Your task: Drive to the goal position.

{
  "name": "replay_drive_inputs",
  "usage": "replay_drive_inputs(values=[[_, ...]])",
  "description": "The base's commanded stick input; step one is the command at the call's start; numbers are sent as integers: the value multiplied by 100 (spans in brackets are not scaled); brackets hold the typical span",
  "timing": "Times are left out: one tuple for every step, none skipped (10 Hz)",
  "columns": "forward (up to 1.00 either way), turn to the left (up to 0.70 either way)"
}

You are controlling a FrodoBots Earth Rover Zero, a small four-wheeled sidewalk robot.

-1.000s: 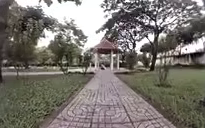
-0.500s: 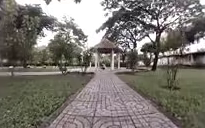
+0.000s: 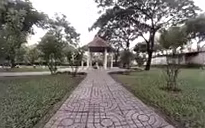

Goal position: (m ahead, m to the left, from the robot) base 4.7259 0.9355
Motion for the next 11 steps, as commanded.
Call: replay_drive_inputs(values=[[70, 0], [70, 0], [70, 0], [70, 0], [70, 0], [70, 0], [70, 0], [70, 0], [70, 0], [70, 0], [70, 0]])
